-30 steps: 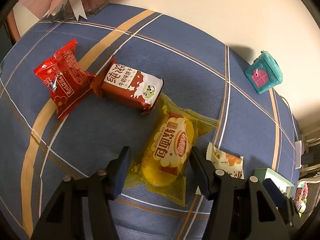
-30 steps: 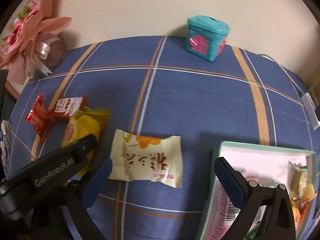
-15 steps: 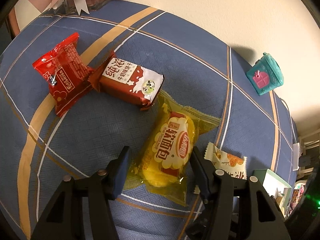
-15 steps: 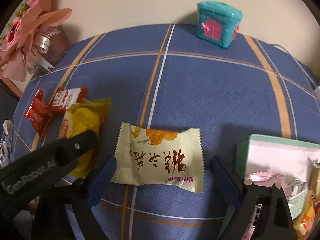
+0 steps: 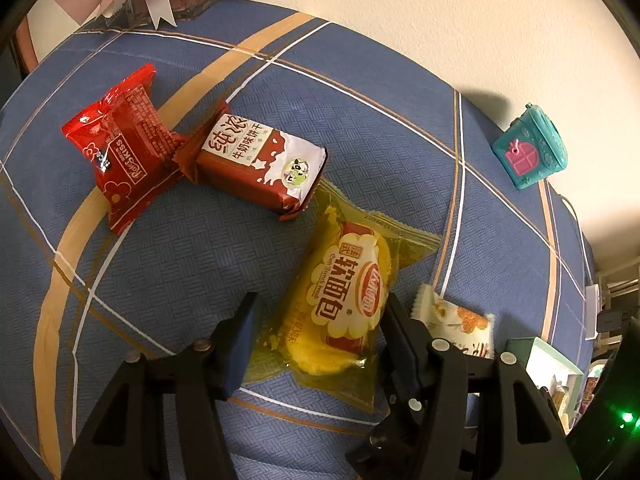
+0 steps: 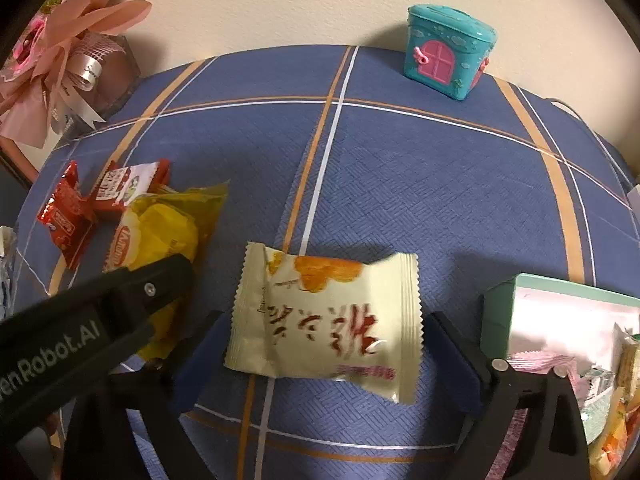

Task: Organize snacks
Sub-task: 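Grasp the yellow bun pack with the left tool while the right tool grasps the white pastry, then lift both packs and carry them over the white tray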

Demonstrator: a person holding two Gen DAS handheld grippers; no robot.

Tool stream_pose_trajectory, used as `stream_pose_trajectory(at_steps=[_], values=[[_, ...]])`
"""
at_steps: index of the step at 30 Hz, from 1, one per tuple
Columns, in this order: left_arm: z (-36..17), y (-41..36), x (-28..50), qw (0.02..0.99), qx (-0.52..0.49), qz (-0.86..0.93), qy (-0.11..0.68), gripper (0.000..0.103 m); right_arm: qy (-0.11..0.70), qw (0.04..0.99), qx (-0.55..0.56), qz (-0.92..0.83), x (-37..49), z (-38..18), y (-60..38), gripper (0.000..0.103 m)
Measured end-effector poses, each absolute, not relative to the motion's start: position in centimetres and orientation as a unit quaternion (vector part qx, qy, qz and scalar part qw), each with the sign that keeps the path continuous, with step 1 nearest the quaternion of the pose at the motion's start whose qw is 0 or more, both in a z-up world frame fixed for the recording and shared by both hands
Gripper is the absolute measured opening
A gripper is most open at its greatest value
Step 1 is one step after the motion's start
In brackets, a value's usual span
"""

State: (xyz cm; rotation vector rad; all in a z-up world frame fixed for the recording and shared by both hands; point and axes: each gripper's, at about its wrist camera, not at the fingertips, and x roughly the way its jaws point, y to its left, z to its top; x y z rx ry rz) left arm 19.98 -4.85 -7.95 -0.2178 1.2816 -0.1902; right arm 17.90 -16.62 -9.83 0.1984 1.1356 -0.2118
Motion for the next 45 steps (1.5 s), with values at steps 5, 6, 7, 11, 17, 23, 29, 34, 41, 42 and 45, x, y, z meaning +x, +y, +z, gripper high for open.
stream_pose_trajectory(at_steps=[5, 6, 7, 11, 17, 23, 29, 34, 41, 42, 45], values=[[-7.9, -4.8, 20.0, 0.792, -0.102, -0.085, 0.596, 0.062, 0.533, 0.834, 0.092, -0.105, 17.8, -9.8, -16.6, 0.100], [-7.9, -4.8, 20.0, 0.792, -0.100, -0.085, 0.596, 0.063, 0.533, 0.834, 0.092, -0.105, 17.8, -9.9, -16.6, 0.100], [-7.9, -4.9, 19.9, 0.792, -0.099, -0.084, 0.596, 0.063, 0.534, 0.834, 0.092, -0.106, 17.8, -9.8, -16.6, 0.099], [-7.9, -5.2, 20.0, 0.792, -0.096, -0.081, 0.597, 0.063, 0.530, 0.834, 0.101, -0.115, 17.6, -9.4, -17.0, 0.090], [-7.9, -5.4, 20.1, 0.791, -0.095, -0.081, 0.598, 0.064, 0.523, 0.835, 0.127, -0.112, 17.4, -8.7, -18.0, 0.080], [-7.8, -5.8, 20.1, 0.791, -0.091, -0.084, 0.599, 0.064, 0.523, 0.835, 0.129, -0.109, 17.3, -8.3, -18.1, 0.070], [-7.4, -6.3, 20.1, 0.795, -0.084, -0.092, 0.594, 0.061, 0.525, 0.831, 0.146, -0.110, 17.2, -7.9, -18.8, 0.058], [-6.9, -7.2, 20.1, 0.799, -0.078, -0.100, 0.587, 0.048, 0.527, 0.829, 0.149, -0.110, 17.4, -8.0, -19.0, 0.058], [-6.4, -7.7, 20.0, 0.804, -0.078, -0.104, 0.580, 0.044, 0.531, 0.826, 0.158, -0.108, 17.5, -7.8, -19.2, 0.058], [-6.2, -7.7, 20.0, 0.806, -0.079, -0.105, 0.578, 0.044, 0.530, 0.826, 0.159, -0.107, 17.4, -7.7, -19.3, 0.058], [-5.6, -7.8, 20.0, 0.810, -0.081, -0.109, 0.571, 0.044, 0.528, 0.827, 0.162, -0.106, 17.4, -7.2, -19.5, 0.058]])
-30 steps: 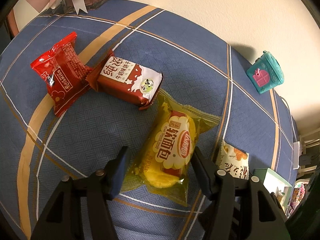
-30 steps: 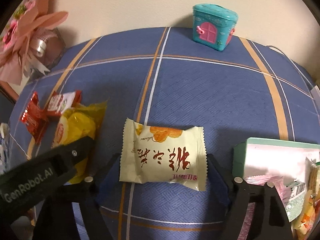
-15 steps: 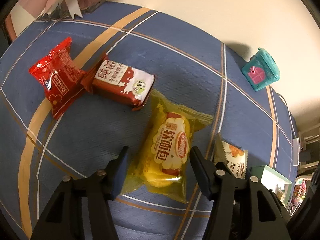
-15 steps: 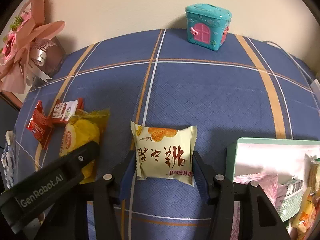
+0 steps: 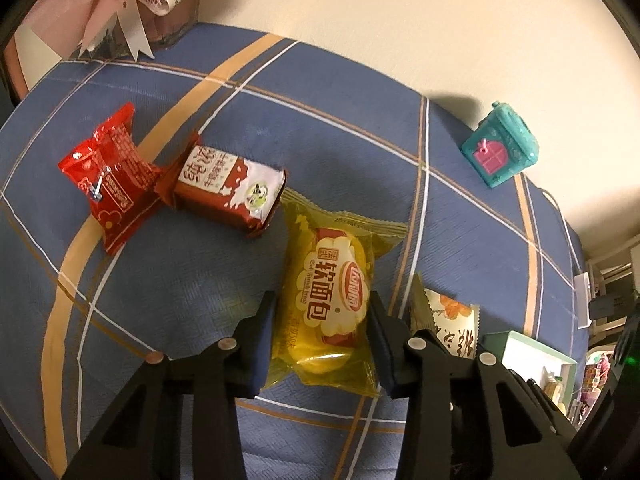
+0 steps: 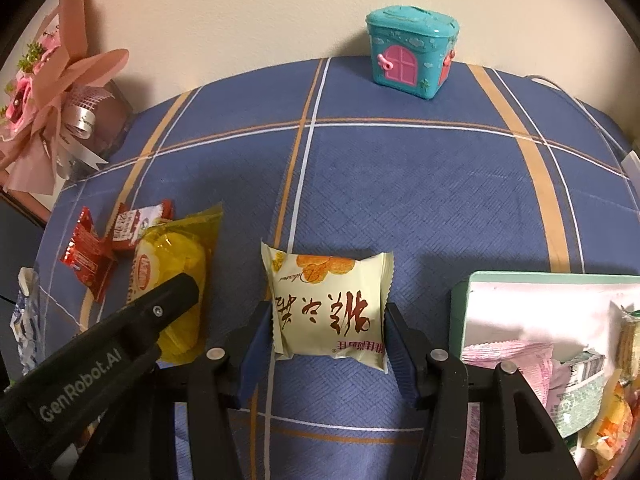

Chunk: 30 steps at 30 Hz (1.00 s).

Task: Organize snacks
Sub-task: 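Lift both packs and carry them over the white tray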

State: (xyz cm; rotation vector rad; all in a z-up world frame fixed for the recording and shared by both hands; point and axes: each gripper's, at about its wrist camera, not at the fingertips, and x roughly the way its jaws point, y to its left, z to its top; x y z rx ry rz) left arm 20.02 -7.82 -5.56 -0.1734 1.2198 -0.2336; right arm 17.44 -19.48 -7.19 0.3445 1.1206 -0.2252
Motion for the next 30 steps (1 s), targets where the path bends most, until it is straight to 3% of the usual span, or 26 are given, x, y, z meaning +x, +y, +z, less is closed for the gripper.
stream_pose_trajectory(at_steps=[30], values=[[5.8, -11.0, 15.8, 0.851, -0.092, -0.185, 0.483, 0.044, 0.439, 0.865, 0.151, -0.191, 9.8, 6.5, -27.0, 0.057]])
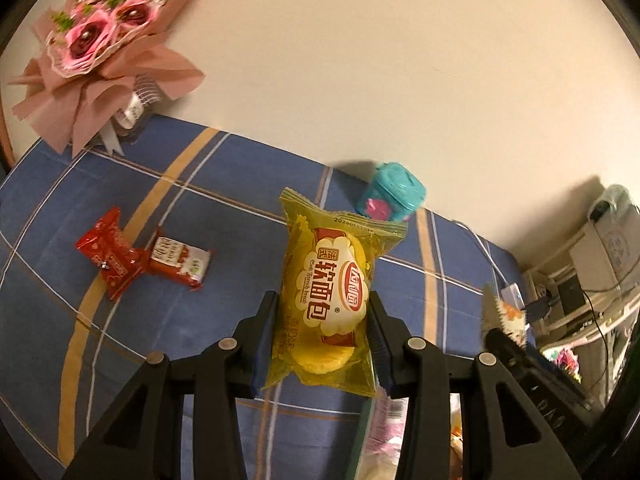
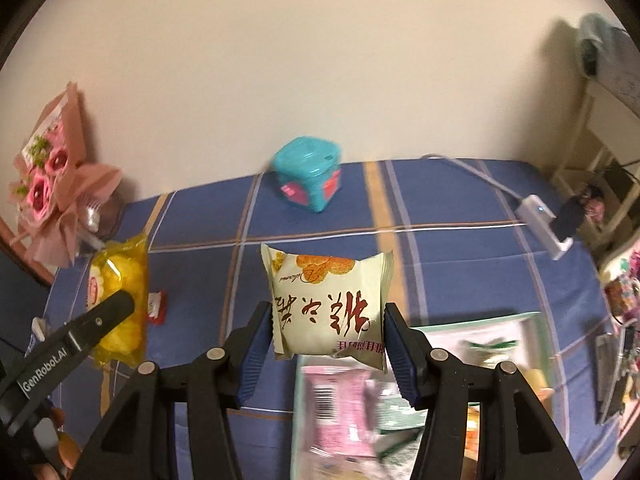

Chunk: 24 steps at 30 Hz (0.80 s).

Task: Organize snacks
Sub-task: 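Lift both packs and carry them over the white tray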

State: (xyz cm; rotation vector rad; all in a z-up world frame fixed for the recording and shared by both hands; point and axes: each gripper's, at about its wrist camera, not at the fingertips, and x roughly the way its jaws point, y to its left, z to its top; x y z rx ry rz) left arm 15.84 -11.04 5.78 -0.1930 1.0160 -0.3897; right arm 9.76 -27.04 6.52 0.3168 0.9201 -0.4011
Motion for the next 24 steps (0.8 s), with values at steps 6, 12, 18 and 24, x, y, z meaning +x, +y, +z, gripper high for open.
stream_pose_trajectory(at_steps=[6, 12, 18, 24], values=[[6.8, -13.7, 14.2, 0.844, -0.074, -0.211, 0.487, 0.044, 0.429, 0.859, 0.158, -0.232, 6.7, 8.5, -30.3, 0.057], [7.5, -17.0, 11.8, 0.833, -0.047, -0.241, 0.496, 0.044, 0.425, 0.851, 0.171, -0.257, 3.9, 9.8, -32.6, 0.057], [6.8, -20.4, 10.1, 0.815, -0.024, -0.269, 0.512, 0.044, 0.438, 0.837, 0.174, -0.279, 2.2, 9.5, -34.2, 0.058], [4.5, -23.4, 9.1, 0.794, 0.004, -0.281, 0.540, 0.044, 0.484, 0.806, 0.185, -0.288, 1.7, 6.2, -36.1, 0.058]])
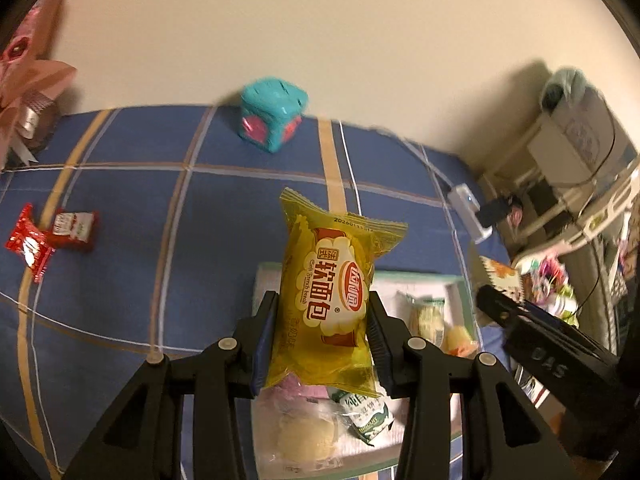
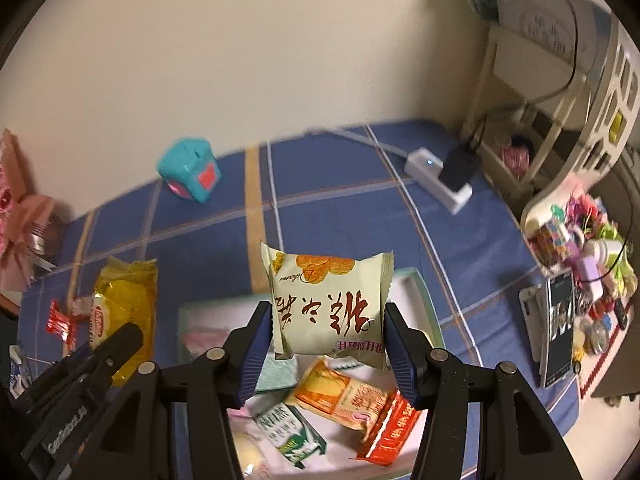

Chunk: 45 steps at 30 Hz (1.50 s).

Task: Organize snacks
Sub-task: 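Lift both packs and carry them over the white tray, then lower both packs into the tray and open both tools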

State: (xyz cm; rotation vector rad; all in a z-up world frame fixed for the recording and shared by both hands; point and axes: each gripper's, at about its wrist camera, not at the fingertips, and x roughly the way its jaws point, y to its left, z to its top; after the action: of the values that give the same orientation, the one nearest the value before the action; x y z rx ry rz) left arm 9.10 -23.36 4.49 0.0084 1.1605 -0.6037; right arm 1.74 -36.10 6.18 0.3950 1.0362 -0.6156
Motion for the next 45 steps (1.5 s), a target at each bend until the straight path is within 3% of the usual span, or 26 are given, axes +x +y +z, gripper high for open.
stream_pose_trajectory(at_steps=[9, 18, 23, 34, 42, 45], values=[[-0.7, -26.4, 8.1, 0.758, 0.040, -0.280, 0.588, 0.044, 0.563, 0.748, 0.206, -0.285, 2.2, -0.9, -37.8, 0.058], [-2.8, -26.8, 8.2, 0.738, 0.027, -0.267, 0.619, 0.044, 0.593, 0.723, 0.221, -0.278, 2.3, -3.9, -38.0, 0.061], [-1.9, -26.3, 8.7, 0.744, 0.011, -0.268, 0.612, 0.060, 0.585, 0.724, 0.228, -0.285, 1.8, -3.2, -38.4, 0.071], [4.4, -24.0, 8.9, 0.801, 0.010, -0.262, 0.538, 0.069, 0.521, 0.779, 0.209, -0.280, 1.9, 3.3, -37.5, 0.075], [5.2, -22.1, 9.6, 0.815, 0.016, -0.238, 0.528, 0.073, 0.494, 0.797, 0.194, -0.288, 1.8, 6.1, -37.1, 0.076], [5.1, -21.8, 9.8, 0.818, 0.022, -0.229, 0.527, 0.077, 0.497, 0.796, 0.193, -0.287, 1.9, 6.1, -37.1, 0.082]])
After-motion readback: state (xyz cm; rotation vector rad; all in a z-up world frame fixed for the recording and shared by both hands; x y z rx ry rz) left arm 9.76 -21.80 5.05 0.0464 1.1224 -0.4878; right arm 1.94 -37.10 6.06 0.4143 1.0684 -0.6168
